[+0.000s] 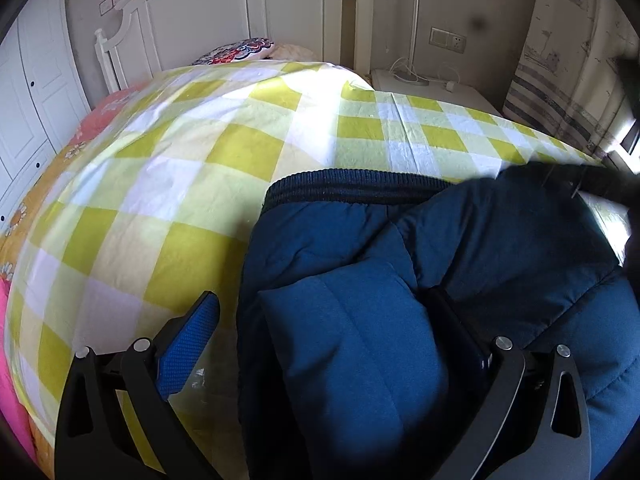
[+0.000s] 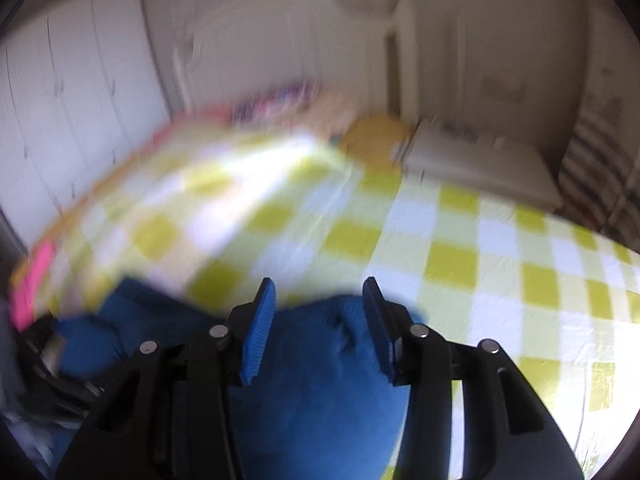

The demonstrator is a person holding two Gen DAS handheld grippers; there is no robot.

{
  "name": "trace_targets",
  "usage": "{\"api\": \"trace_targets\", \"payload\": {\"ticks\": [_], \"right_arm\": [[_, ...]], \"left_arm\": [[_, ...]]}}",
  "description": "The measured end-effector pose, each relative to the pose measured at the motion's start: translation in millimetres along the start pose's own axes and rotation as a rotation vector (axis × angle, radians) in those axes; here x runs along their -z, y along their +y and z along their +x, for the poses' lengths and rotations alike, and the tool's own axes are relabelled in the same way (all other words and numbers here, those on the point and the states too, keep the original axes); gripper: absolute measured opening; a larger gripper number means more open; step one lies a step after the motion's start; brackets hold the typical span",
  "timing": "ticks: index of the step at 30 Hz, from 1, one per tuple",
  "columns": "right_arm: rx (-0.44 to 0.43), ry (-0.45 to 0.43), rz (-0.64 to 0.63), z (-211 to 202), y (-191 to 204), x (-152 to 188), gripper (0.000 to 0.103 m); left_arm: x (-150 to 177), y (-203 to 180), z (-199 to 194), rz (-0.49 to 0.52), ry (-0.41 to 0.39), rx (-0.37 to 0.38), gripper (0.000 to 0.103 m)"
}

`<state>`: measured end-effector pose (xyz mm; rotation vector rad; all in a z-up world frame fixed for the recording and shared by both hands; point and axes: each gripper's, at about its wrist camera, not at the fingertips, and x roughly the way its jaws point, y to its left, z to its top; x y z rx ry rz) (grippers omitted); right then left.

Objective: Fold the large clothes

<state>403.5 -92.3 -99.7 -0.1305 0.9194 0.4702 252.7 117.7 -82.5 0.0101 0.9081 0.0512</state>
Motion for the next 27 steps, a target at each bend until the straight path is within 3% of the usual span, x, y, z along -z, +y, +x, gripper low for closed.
{"api": "trace_targets", "payload": {"ticks": [5, 8, 10, 12, 15, 21, 24, 27], "right_arm": [[0.007, -0.010, -0.005, -8.5, 2.4, -3.4, 0.051], [0.024, -0.087, -0.013, -38.5, 8.4, -6.7, 0.052], [-0.015, -0.148, -0.028, -60.5, 18.0, -6.4, 0.053], [-0.024, -0.119, -0.099, -60.5, 34.1, -3.3, 0.053], [0.082, -0.025, -0.263, -29.4, 64.3, 12.9, 0.056], [0.120, -0.078, -0.251, -52.5, 70.0, 19.7, 0.059], [0.129, -0.141, -0.252, -71.1, 73.3, 40.0, 0.069], [0.097, -0.101, -0.230, -62.0, 67.6, 54.0, 0.069]], "left_arm": [[0.1, 1.8, 0.7, -0.004, 0.002, 0.007, 0.099], [0.4, 3.4, 0.6, -0.011, -0.001, 0.014, 0.099], [0.7, 3.5, 0.2, -0.013, -0.003, 0.017, 0.099], [0.6, 3.7, 0.4, -0.014, -0.003, 0.018, 0.099], [0.8, 4.1, 0.9, -0.015, -0.001, 0.011, 0.099], [0.5, 5.5, 1.8, -0.024, -0.001, 0.025, 0.099], [0.7, 6.4, 2.6, -0.027, 0.001, 0.030, 0.099], [0.9, 3.8, 3.2, -0.016, 0.003, 0.018, 0.099]]}}
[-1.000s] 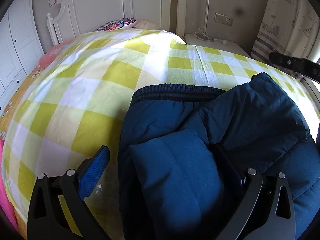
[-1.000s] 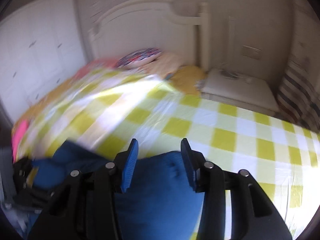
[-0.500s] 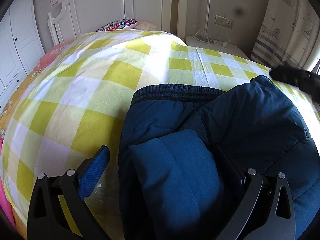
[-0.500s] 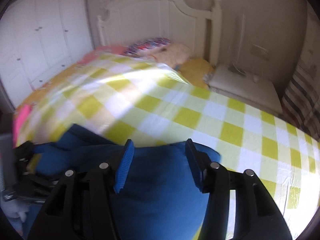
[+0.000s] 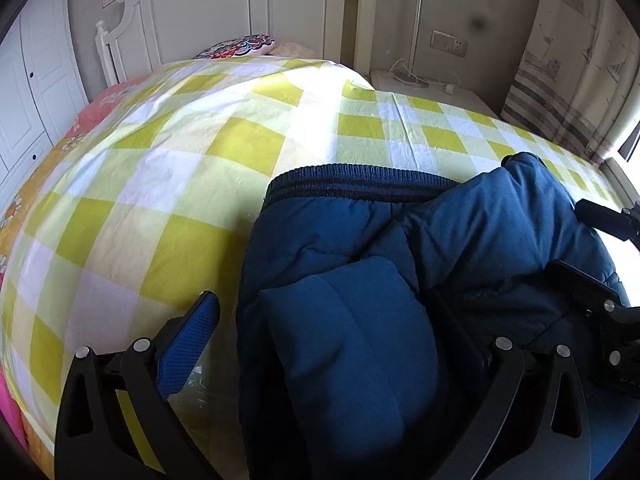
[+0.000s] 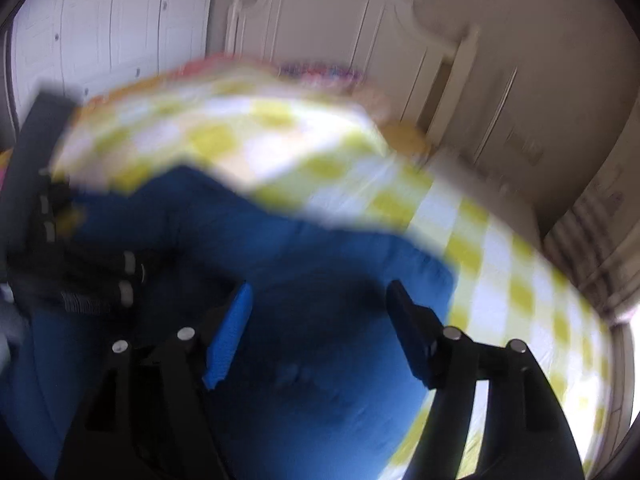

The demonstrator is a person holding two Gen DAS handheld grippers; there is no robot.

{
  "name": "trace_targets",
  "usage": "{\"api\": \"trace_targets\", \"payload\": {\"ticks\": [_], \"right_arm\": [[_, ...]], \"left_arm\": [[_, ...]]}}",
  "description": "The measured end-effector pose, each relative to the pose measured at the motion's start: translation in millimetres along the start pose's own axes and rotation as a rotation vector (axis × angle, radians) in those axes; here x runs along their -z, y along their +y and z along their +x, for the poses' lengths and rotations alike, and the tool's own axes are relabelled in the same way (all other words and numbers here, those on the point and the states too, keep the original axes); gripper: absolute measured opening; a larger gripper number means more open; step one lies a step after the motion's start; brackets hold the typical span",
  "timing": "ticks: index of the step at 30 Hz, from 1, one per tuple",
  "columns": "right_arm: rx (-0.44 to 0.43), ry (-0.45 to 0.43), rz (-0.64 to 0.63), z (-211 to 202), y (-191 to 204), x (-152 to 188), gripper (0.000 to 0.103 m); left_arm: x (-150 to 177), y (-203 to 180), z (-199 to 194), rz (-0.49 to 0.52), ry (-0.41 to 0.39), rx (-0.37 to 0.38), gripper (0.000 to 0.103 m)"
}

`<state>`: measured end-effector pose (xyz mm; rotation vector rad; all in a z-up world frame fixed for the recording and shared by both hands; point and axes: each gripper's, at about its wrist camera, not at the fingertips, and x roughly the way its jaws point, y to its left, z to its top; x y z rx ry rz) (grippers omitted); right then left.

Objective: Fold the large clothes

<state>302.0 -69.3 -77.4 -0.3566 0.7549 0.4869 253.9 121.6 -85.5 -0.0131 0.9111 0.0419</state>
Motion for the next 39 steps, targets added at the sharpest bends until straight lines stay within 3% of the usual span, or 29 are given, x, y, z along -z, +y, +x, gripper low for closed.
{"api": "trace_targets", "payload": {"ticks": [3, 8, 11, 14, 21, 24, 27, 30, 35, 39], "right_arm": [[0.013, 0.021, -0.004, -12.7, 1.2, -3.0, 0.069], [-0.060, -0.068, 0.018, -58.4, 26.3, 23.9, 0.075], [-0.040, -0.082, 0.026, -62.8, 39.2, 45.3, 0.075], [-0.082, -0.064, 0.057, -65.4, 31.9, 45.5, 0.076], [-0.043, -0.143, -0.008, -101.8, 68.9, 75.9, 0.075], [-0.114, -0.137, 0.040, -105.9, 55.3, 84.7, 0.076], [-0.159, -0.136, 0.103, -121.9, 34.7, 90.2, 0.083], [-0.240, -0.122, 0.231, -125.7, 5.1, 110.4, 0.097], [-0.427, -0.061, 0.442, -111.0, -27.6, 148.3, 0.100], [-0.545, -0.020, 0.474, -101.9, -21.4, 152.8, 0.100]], "left_arm": [[-0.8, 0.1, 0.1, 0.002, -0.002, -0.005, 0.099], [-0.2, 1.3, 0.4, -0.005, -0.001, 0.002, 0.099], [0.8, -2.5, -1.3, 0.007, -0.007, -0.014, 0.099], [0.6, -2.7, -2.3, 0.008, -0.010, -0.021, 0.099], [1.6, 0.1, -2.6, -0.001, -0.012, -0.012, 0.099], [2.4, 3.8, -11.4, -0.004, -0.019, 0.002, 0.099], [9.7, 24.1, -40.4, -0.088, -0.043, 0.096, 0.098], [29.6, 53.2, -61.7, -0.217, 0.004, 0.326, 0.098], [76.0, 51.6, -73.5, -0.151, 0.097, 0.400, 0.098], [105.0, 61.0, -65.5, -0.242, 0.153, 0.516, 0.099]]}}
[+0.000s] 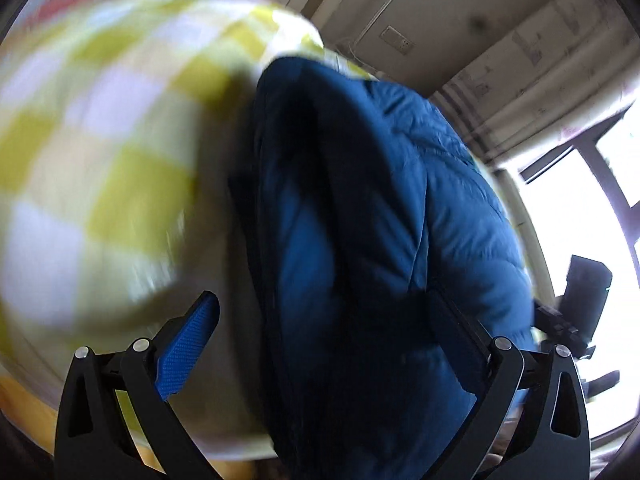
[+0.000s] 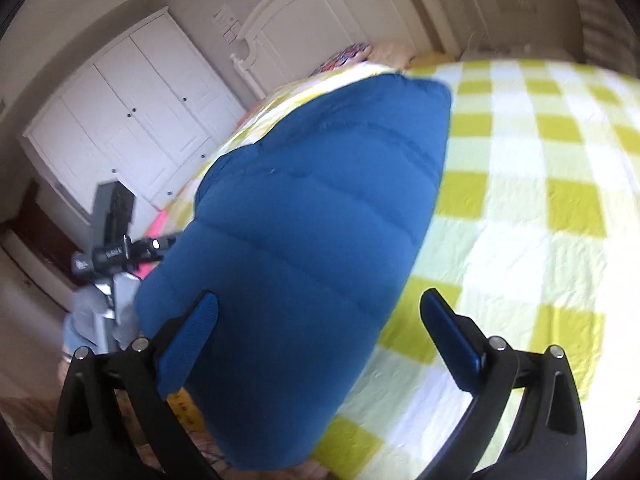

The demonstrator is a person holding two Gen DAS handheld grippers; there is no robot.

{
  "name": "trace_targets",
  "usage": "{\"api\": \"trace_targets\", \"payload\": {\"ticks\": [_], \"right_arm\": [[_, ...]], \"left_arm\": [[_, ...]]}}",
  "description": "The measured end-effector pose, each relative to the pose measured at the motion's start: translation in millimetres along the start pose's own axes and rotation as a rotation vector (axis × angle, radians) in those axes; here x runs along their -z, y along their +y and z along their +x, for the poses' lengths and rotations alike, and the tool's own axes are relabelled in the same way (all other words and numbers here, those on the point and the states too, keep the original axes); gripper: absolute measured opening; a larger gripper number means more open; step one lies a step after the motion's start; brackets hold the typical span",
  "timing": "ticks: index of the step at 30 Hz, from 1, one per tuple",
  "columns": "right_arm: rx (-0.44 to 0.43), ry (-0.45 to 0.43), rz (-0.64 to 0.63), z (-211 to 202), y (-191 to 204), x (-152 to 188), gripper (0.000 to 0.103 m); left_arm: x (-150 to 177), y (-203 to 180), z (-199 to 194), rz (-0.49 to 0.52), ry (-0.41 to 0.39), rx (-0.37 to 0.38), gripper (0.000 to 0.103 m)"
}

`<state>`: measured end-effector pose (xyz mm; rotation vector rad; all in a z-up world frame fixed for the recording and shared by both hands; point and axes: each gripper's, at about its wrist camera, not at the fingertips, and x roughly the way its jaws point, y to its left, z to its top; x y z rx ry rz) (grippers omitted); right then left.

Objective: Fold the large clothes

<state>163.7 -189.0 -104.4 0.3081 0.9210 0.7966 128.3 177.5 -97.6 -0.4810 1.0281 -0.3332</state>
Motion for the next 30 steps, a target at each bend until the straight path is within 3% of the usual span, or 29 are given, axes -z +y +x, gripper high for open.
{"api": "trace_targets", "payload": {"ticks": [4, 7, 10, 12, 13, 14, 16, 17, 19, 25, 30], "right_arm": [[-0.018, 0.023, -0.010, 10.3, 8.2, 3.9, 0.101], [-0.033, 0.029, 0.001, 10.2, 7.1, 4.2, 0.101], [-0.049, 0.030, 0.017, 15.9, 3.4, 4.1, 0.101], [-0.046, 0.026, 0.007, 15.5, 4.2, 6.3, 0.101], [-0.039, 0.019, -0.004, 13.3, 6.1, 7.7, 0.100], [-0.020, 0.003, -0.032, 10.9, 10.9, 10.0, 0.096], [0.014, -0.041, -0.075, 5.5, 16.8, 13.5, 0.079], [0.032, -0.063, -0.089, 5.7, 18.1, 11.3, 0.076], [0.083, -0.118, -0.120, 0.7, 23.3, 7.0, 0.065], [0.218, -0.299, -0.190, -43.8, 22.3, -21.4, 0.055], [0.403, -0.391, -0.230, -78.9, -12.4, -67.6, 0.051]], "left_arm": [[16.5, 7.2, 12.3, -0.085, 0.043, 0.124, 0.099], [19.6, 5.5, 14.2, -0.073, 0.026, 0.146, 0.099], [13.3, 10.2, 22.6, -0.055, 0.052, 0.236, 0.099], [9.7, 10.0, 26.4, -0.051, 0.068, 0.258, 0.095], [9.1, 10.3, 27.3, -0.056, 0.071, 0.276, 0.085], [11.2, 10.0, 26.3, -0.065, 0.058, 0.297, 0.080], [12.4, 4.7, 22.9, -0.056, 0.009, 0.301, 0.074], [12.5, 0.1, 21.0, -0.047, -0.019, 0.300, 0.065], [9.3, -13.5, 14.7, -0.011, -0.079, 0.292, 0.059], [-44.4, -88.6, 16.0, 0.100, -0.190, 0.341, 0.057], [-120.4, -147.0, 75.3, 0.152, -0.206, 0.394, 0.057]]}}
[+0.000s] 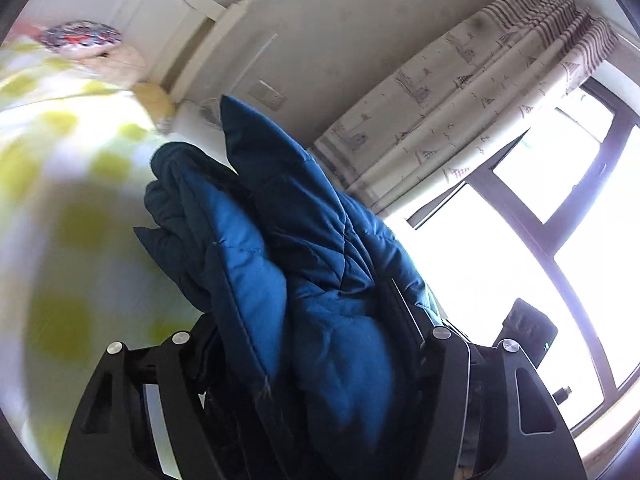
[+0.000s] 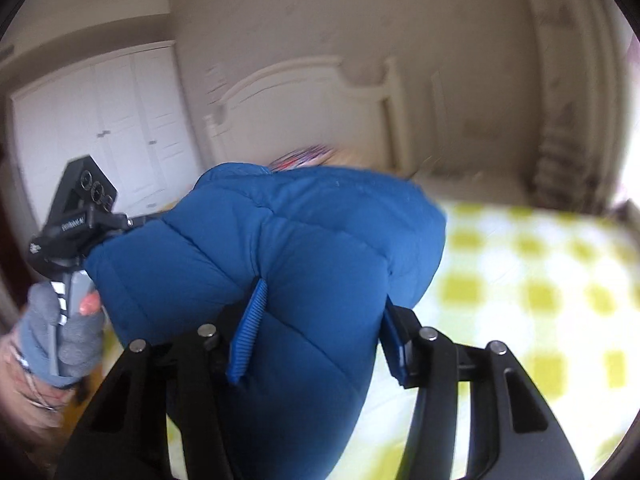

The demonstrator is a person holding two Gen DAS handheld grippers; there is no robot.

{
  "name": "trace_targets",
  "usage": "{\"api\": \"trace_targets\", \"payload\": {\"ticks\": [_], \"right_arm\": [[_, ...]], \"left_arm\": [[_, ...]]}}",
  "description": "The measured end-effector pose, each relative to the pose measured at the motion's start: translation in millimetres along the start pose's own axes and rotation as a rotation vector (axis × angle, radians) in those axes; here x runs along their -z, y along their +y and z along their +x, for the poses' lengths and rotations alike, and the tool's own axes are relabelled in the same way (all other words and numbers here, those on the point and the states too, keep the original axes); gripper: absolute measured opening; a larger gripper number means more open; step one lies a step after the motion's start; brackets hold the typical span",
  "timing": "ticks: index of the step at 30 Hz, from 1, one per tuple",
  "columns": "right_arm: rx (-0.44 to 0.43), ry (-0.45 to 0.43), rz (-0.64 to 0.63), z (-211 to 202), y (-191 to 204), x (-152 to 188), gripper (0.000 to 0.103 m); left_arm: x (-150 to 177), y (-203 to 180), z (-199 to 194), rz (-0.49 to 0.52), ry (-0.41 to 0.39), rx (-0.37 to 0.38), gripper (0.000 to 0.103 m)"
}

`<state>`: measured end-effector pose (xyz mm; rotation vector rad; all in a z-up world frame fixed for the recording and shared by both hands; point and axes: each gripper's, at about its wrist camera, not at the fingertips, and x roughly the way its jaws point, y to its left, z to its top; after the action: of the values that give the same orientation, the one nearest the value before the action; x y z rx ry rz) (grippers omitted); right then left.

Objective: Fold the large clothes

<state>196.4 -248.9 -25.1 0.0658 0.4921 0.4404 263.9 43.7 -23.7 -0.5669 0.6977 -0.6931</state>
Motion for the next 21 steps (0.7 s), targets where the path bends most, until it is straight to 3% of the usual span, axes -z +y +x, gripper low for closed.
{"api": "trace_targets", "payload": {"ticks": [2, 3, 5, 6, 8, 10, 13, 15, 17, 21], "right_arm": [[0.052, -0.010, -0.004, 11.7, -26.6, -10.1, 0.051], [0.075, 0.004, 0.007, 21.3, -44.1, -11.5, 0.051], [0.116, 0.104, 0.057, 45.5, -73.8, -2.6, 0.051], [0.148, 0.214, 0.083, 62.1, -87.5, 11.4, 0.053], [0.102, 0.175, 0.119, 58.2, -94.3, 23.0, 0.054], [0.092, 0.180, 0.152, 54.2, -95.7, 28.0, 0.060], [0.123, 0.183, 0.155, 39.3, -97.3, 21.4, 0.067], [0.143, 0.157, 0.149, 21.7, -86.1, 13.7, 0.075], [0.151, 0.090, 0.133, -5.8, -73.7, 8.6, 0.080], [0.199, -0.066, 0.075, -75.2, -39.1, -4.9, 0.096]], "left_arm": [[-14.6, 4.9, 40.6, -0.008, 0.007, -0.007, 0.057], [-18.5, 12.3, 69.3, -0.025, 0.046, -0.034, 0.057], [-7.6, 29.0, 108.9, -0.085, 0.144, -0.105, 0.058], [6.3, 37.8, 128.3, -0.108, 0.208, -0.161, 0.062], [20.0, 43.2, 126.1, -0.111, 0.159, -0.134, 0.067], [23.3, 52.1, 121.6, -0.163, 0.168, -0.111, 0.072], [18.9, 46.3, 110.7, -0.162, 0.172, -0.153, 0.074], [13.0, 22.4, 89.5, -0.082, 0.121, -0.215, 0.076], [9.1, -10.0, 56.8, 0.046, 0.014, -0.291, 0.096], [17.6, -106.4, -7.2, 0.342, -0.220, -0.463, 0.099]]}}
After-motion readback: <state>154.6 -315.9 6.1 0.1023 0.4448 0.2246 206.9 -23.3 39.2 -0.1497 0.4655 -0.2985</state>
